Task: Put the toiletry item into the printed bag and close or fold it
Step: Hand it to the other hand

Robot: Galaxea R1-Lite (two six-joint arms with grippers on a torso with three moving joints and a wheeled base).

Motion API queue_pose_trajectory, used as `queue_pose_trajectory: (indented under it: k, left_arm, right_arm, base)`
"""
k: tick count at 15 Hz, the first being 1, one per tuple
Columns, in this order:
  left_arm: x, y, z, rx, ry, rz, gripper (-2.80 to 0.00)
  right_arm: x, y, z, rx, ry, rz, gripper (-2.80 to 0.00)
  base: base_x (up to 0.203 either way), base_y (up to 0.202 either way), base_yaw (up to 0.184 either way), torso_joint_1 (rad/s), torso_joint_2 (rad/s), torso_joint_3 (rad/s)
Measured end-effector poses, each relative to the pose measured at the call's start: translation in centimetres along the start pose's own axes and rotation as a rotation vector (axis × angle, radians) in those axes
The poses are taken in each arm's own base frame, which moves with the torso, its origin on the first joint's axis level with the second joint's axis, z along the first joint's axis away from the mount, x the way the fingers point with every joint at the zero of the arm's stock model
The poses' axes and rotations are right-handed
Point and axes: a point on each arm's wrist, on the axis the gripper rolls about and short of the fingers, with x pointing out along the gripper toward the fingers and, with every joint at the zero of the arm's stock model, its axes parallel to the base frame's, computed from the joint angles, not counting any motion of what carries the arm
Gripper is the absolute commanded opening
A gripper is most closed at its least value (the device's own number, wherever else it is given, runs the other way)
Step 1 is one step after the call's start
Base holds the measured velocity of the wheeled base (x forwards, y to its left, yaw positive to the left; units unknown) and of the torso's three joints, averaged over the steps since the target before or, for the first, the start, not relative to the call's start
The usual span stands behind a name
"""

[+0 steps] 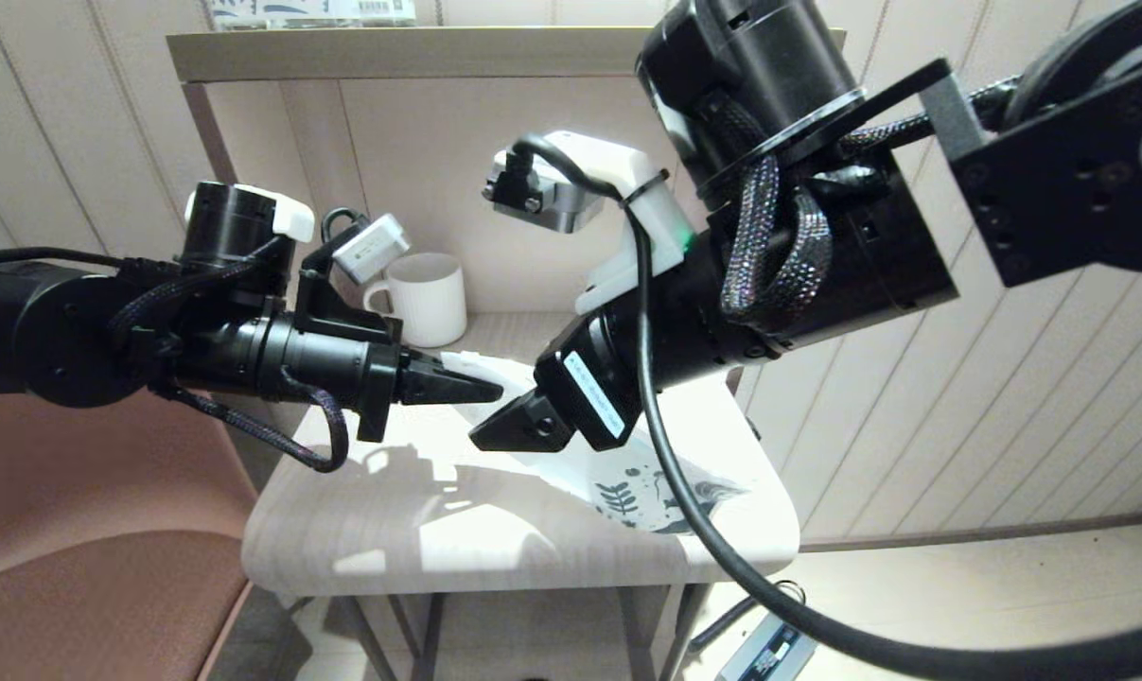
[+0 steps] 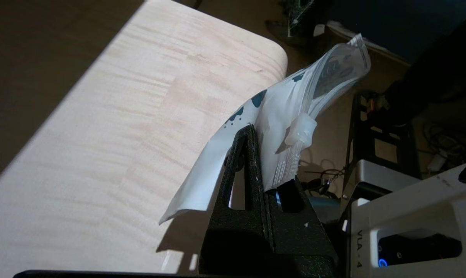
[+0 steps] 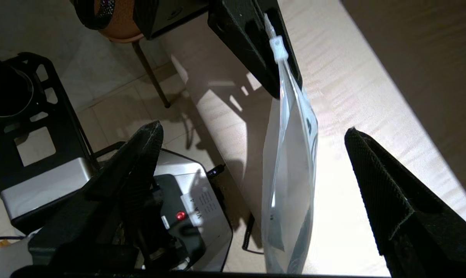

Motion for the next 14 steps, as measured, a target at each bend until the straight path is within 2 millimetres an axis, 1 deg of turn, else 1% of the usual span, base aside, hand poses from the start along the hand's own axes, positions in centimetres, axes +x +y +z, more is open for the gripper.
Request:
queue_pose_trajectory:
  k: [3, 9, 14]
  left_arm:
    - [0.3, 0.3, -0.2, -0.008, 0.002, -0.013, -2.80]
    - [0.4, 0.4, -0.4, -0.011, 0.005, -0.016, -2.80]
    - [0.4, 0.4, -0.5, -0.010, 0.006, -0.016, -2.80]
  right_arm:
    - [1.0, -0.2, 0.6, -0.022, -0.065, -0.004, 0.00]
    - [3.6, -0.5, 0.4, -0.031, -0.068, -0.005, 0.00]
    - [4.3, -0.8, 0.4, -0.028, -0.088, -0.011, 0.00]
  base:
    - [0.000, 0.000, 0.000, 0.000, 0.00, 0.000]
    - [0.000, 0.000, 0.000, 0.000, 0.00, 0.000]
    - [0.000, 0.000, 0.000, 0.000, 0.00, 0.000]
